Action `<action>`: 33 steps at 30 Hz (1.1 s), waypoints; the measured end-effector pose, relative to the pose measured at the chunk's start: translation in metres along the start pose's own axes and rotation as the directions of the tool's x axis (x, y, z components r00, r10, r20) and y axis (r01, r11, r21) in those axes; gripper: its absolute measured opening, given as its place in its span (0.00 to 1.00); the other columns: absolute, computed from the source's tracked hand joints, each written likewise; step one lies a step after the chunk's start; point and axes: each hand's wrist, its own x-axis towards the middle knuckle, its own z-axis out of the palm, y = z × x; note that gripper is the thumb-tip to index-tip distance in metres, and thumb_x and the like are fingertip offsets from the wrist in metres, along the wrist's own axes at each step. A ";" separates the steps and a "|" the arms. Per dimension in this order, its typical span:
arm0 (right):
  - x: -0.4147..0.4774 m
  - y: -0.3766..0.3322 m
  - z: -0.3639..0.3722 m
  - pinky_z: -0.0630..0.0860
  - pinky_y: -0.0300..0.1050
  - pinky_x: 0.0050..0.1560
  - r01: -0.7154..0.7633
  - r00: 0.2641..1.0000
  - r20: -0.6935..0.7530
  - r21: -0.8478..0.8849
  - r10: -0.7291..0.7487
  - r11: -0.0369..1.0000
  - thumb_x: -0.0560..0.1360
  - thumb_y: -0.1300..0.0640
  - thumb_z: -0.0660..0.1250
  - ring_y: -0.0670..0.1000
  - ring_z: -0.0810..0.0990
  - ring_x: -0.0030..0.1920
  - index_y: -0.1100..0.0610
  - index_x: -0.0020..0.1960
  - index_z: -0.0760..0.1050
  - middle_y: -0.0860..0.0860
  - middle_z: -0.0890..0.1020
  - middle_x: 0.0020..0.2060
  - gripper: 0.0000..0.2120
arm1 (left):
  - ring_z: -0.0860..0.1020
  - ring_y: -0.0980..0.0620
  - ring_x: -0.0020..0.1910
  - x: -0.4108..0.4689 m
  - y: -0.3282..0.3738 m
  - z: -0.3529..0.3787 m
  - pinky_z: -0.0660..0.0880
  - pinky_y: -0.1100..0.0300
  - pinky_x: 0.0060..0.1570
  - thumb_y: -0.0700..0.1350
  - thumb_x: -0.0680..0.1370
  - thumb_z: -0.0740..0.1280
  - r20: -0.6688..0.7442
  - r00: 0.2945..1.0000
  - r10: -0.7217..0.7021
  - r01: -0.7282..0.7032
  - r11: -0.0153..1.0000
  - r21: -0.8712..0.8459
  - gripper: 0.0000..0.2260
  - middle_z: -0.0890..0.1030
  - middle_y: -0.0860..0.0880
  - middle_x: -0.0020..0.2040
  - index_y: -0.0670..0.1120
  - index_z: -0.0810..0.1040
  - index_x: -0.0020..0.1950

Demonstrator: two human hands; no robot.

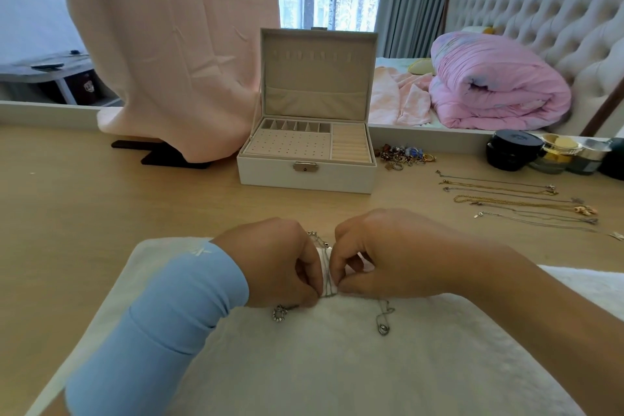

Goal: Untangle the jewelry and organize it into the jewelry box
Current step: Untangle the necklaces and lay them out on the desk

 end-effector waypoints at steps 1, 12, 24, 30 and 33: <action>-0.001 0.001 0.001 0.76 0.43 0.46 0.002 1.000 0.003 -0.001 -0.002 1.000 0.76 0.46 0.68 0.42 0.74 0.43 0.44 0.47 0.80 0.42 0.78 0.42 0.03 | 0.77 0.64 0.34 0.000 0.000 0.001 0.76 0.68 0.39 0.52 0.73 0.71 -0.006 1.000 0.004 -0.004 1.000 0.011 0.03 0.82 0.62 0.37 0.58 0.84 0.45; 0.002 0.012 0.003 0.70 0.46 0.44 -0.116 0.990 0.021 0.674 0.138 0.729 0.81 0.53 0.56 0.47 0.71 0.38 0.53 0.36 0.70 0.44 0.73 0.32 0.15 | 0.82 0.48 0.42 0.012 -0.015 -0.001 0.78 0.60 0.45 0.38 0.73 0.67 0.023 0.989 0.147 -0.070 0.590 -0.804 0.03 0.80 0.46 0.38 0.43 0.76 0.41; 0.004 0.026 0.009 0.76 0.47 0.52 0.048 0.994 -0.066 0.982 0.090 0.183 0.75 0.55 0.59 0.52 0.78 0.45 0.59 0.35 0.70 0.58 0.78 0.41 0.12 | 0.58 0.54 0.25 0.012 -0.021 -0.006 0.59 0.65 0.25 0.41 0.71 0.62 -0.020 0.992 0.122 -0.072 0.440 -0.895 0.03 0.62 0.50 0.29 0.43 0.74 0.43; 0.008 0.032 0.008 0.71 0.53 0.54 0.119 0.982 -0.140 0.980 0.128 0.162 0.76 0.53 0.59 0.57 0.73 0.41 0.52 0.28 0.69 0.55 0.75 0.32 0.18 | 0.58 0.54 0.24 0.015 -0.015 -0.002 0.57 0.64 0.24 0.40 0.79 0.66 -0.083 0.988 0.131 -0.141 0.541 -0.829 0.07 0.64 0.52 0.26 0.46 0.79 0.56; 0.007 0.035 0.007 0.74 0.48 0.47 0.115 0.981 -0.130 0.988 0.147 0.105 0.77 0.52 0.61 0.55 0.70 0.35 0.53 0.30 0.70 0.53 0.70 0.28 0.17 | 0.60 0.53 0.24 0.016 -0.013 0.001 0.60 0.65 0.24 0.42 0.79 0.67 -0.123 0.982 0.145 -0.187 0.612 -0.768 0.07 0.66 0.50 0.26 0.50 0.84 0.52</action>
